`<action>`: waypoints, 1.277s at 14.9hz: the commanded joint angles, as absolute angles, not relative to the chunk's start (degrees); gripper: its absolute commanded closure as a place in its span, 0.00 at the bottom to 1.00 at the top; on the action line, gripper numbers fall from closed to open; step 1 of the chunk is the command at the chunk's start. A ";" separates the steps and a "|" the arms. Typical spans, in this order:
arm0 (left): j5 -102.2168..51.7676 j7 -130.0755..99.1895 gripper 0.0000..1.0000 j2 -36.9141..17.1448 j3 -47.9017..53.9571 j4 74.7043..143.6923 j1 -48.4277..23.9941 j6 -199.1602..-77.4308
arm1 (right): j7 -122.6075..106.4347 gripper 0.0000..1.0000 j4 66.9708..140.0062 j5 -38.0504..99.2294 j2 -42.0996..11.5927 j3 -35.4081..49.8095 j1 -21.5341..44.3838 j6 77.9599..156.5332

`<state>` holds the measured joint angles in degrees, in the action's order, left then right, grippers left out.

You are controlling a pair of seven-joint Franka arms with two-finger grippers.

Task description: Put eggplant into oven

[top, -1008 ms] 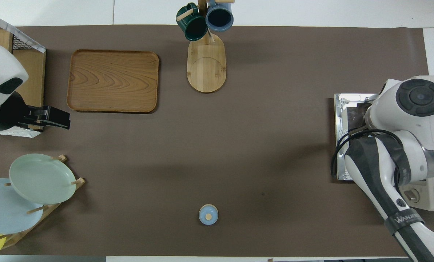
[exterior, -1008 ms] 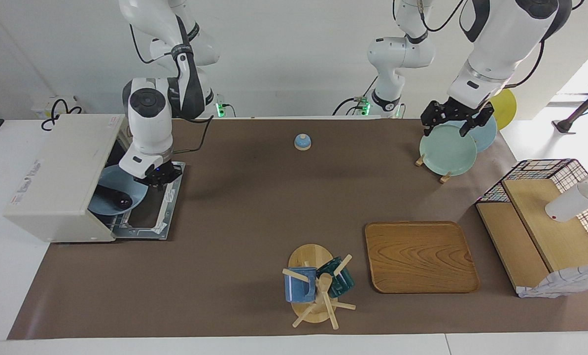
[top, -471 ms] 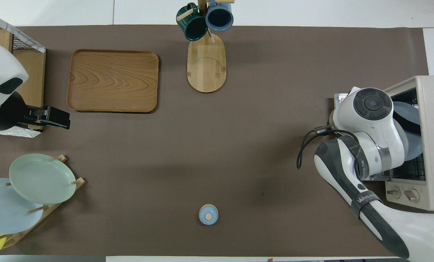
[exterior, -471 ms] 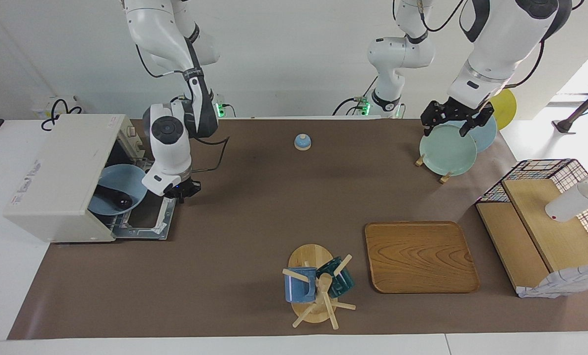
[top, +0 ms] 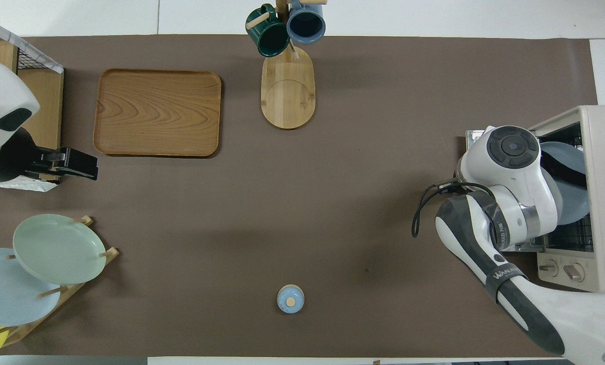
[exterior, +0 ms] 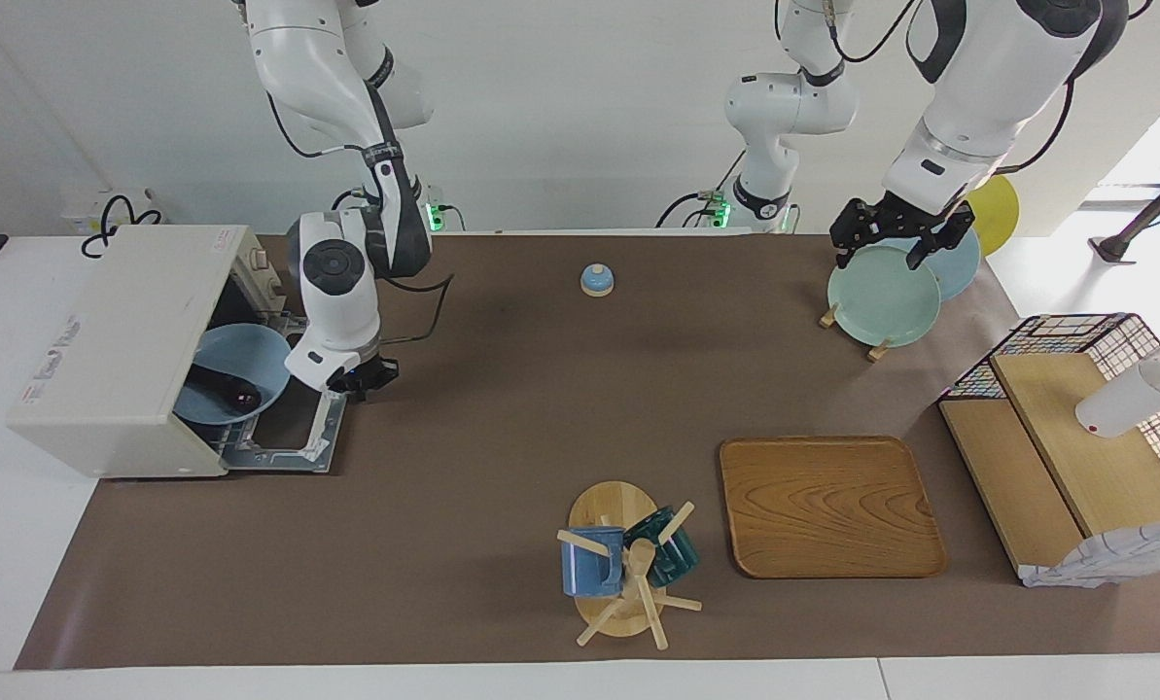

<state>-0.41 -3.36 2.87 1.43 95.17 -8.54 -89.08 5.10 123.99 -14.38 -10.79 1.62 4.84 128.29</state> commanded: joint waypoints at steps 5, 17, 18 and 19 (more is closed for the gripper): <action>-0.79 -2.90 0.00 3.34 1.49 95.10 -8.17 -88.59 | 3.79 1.00 123.58 -24.33 -10.28 1.85 4.39 126.48; -0.79 -2.90 0.00 3.34 1.49 95.10 -8.17 -88.59 | -14.23 1.00 115.93 -23.12 -0.01 1.41 -2.11 105.66; -0.79 -2.90 0.00 3.34 1.49 95.10 -8.17 -88.59 | -15.46 1.00 115.93 -22.68 0.87 1.15 -2.72 104.95; -0.79 -2.90 0.00 3.34 1.49 95.10 -8.17 -88.59 | -17.47 1.00 115.93 -22.15 1.49 1.14 -4.64 104.07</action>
<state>-0.41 -3.36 2.87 1.43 95.17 -8.54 -89.08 -14.45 114.50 -21.97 0.21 0.96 -1.94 106.15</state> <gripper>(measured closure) 0.000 0.991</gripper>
